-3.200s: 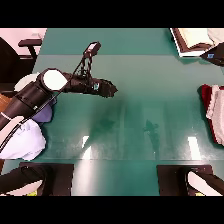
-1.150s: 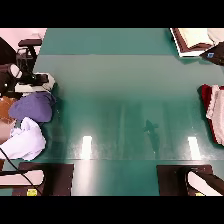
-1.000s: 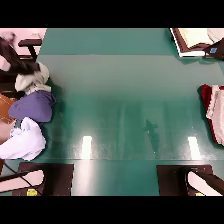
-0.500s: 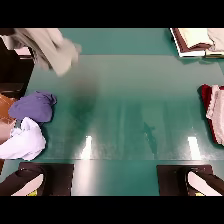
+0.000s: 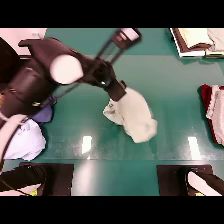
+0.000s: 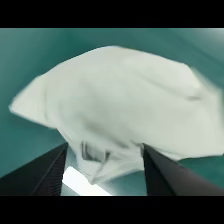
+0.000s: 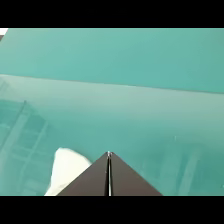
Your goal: Fold the shirts.
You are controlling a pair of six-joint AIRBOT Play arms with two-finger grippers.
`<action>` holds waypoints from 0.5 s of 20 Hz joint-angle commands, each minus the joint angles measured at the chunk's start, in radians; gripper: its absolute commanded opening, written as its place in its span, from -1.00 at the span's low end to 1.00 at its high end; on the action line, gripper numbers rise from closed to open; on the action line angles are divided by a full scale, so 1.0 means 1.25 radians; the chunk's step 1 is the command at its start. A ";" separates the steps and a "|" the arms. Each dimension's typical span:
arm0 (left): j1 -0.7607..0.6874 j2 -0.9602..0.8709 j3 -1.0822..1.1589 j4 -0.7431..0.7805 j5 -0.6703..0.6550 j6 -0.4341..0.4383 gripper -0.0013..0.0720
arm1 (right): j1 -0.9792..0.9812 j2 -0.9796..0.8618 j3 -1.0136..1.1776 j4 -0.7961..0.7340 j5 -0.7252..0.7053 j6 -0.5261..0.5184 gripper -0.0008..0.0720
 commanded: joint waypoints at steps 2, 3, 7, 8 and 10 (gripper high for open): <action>0.055 -0.041 -0.002 0.005 -0.027 -0.091 0.51 | 0.000 0.000 0.001 -0.002 0.027 0.000 -0.92; 0.096 -0.041 -0.018 -0.015 -0.038 -0.119 0.51 | 0.000 0.000 0.001 -0.002 0.027 0.000 -0.92; 0.215 -0.041 -0.222 -0.191 0.026 -0.122 0.51 | 0.000 -0.001 0.001 -0.002 0.025 0.000 -0.92; 0.228 -0.041 -0.288 -0.215 0.063 -0.116 0.51 | 0.000 -0.001 0.000 -0.002 0.025 0.000 -0.92; 0.233 -0.042 -0.396 -0.231 0.143 -0.108 0.51 | 0.001 -0.001 0.000 -0.002 0.024 0.000 -0.92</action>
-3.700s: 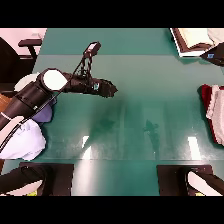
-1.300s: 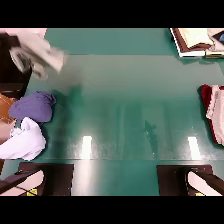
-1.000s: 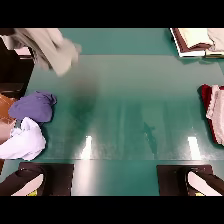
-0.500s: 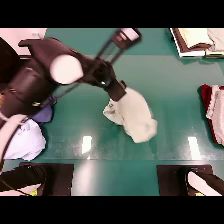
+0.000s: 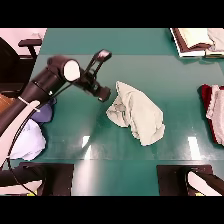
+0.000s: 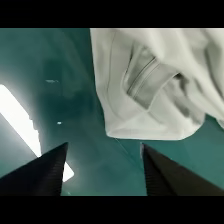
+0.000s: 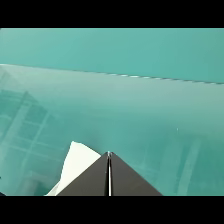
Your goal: Fold the shirts.
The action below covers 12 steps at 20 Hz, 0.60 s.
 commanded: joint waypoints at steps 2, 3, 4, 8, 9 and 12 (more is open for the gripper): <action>0.032 -0.003 -0.219 -0.109 0.183 0.013 0.51 | 0.001 -0.001 0.000 0.000 0.000 0.000 -0.92; 0.032 -0.003 -0.248 -0.130 0.230 0.020 0.51 | 0.001 -0.001 0.000 0.000 0.001 0.000 -0.92; 0.032 -0.005 -0.270 -0.160 0.270 0.041 0.51 | 0.000 -0.001 0.000 0.000 0.001 0.000 -0.92; 0.003 -0.042 -0.275 -0.271 0.324 0.146 0.51 | 0.001 -0.001 0.000 0.000 0.000 0.000 -0.92; -0.009 -0.052 -0.275 -0.272 0.338 0.146 0.51 | 0.001 -0.001 0.000 0.000 0.000 0.000 -0.92; -0.016 -0.062 -0.272 -0.267 0.363 0.136 -0.10 | 0.000 -0.001 0.000 -0.001 0.009 0.000 -0.92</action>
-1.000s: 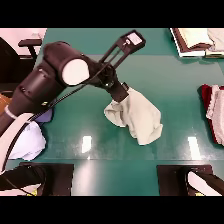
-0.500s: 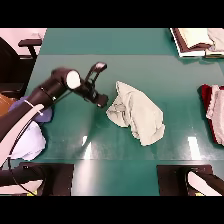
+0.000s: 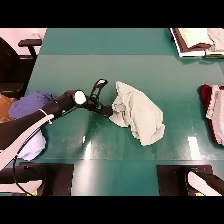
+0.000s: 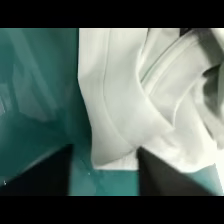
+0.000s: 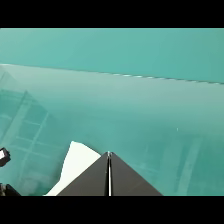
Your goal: Fold the shirts.
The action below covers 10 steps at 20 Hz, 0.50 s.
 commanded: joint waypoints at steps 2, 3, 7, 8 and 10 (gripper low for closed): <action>0.016 -0.010 0.017 -0.009 0.037 0.014 -0.90 | -0.001 -0.004 -0.001 -0.020 0.065 0.000 -0.92; 0.038 -0.008 0.035 -0.005 0.025 0.014 -0.90 | -0.002 -0.007 -0.006 -0.043 0.115 0.001 -0.92; 0.144 -0.006 0.098 -0.004 -0.014 0.015 -0.90 | -0.039 0.047 -0.225 -0.091 0.200 0.029 -0.92; 0.158 -0.006 0.097 -0.003 -0.014 0.015 -0.90 | -0.058 0.070 -0.316 -0.090 0.188 0.029 -0.92; 0.169 -0.009 0.097 0.025 -0.027 0.015 -0.90 | -0.092 0.110 -0.535 -0.089 0.163 0.029 -0.03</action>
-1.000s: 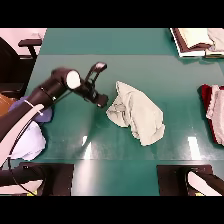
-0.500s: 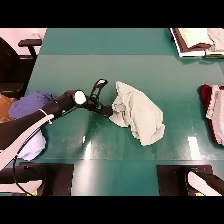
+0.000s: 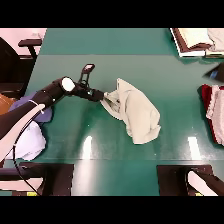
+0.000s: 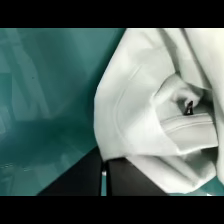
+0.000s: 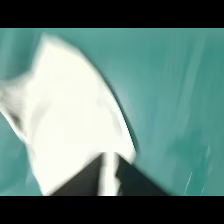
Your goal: Fold the shirts.
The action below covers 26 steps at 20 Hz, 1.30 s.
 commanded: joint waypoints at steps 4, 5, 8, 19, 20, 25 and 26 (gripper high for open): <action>0.033 -0.008 0.013 0.041 -0.024 0.002 -0.90 | -0.019 0.051 -0.595 0.025 -0.080 -0.007 0.32; 0.033 -0.008 0.012 0.041 -0.023 0.002 -0.90 | 0.006 0.050 -0.659 0.070 -0.127 -0.027 0.24; 0.033 -0.008 0.012 0.041 -0.024 0.002 -0.90 | 0.106 0.049 -0.764 0.182 -0.273 -0.043 0.24; 0.034 -0.008 0.012 0.070 -0.027 0.002 -0.90 | 0.259 -0.165 -0.588 0.159 -0.471 -0.027 -0.92; 0.034 -0.008 0.013 0.109 -0.012 -0.005 -0.91 | 0.248 -0.166 -0.553 0.121 -0.464 -0.025 -0.92; 0.118 0.044 0.085 0.227 0.057 -0.130 -0.91 | 0.114 -0.053 -0.358 -0.098 -0.394 0.009 -0.92; 0.135 0.070 0.107 0.238 0.074 -0.130 -0.91 | 0.085 -0.019 -0.313 -0.141 -0.384 0.008 -0.92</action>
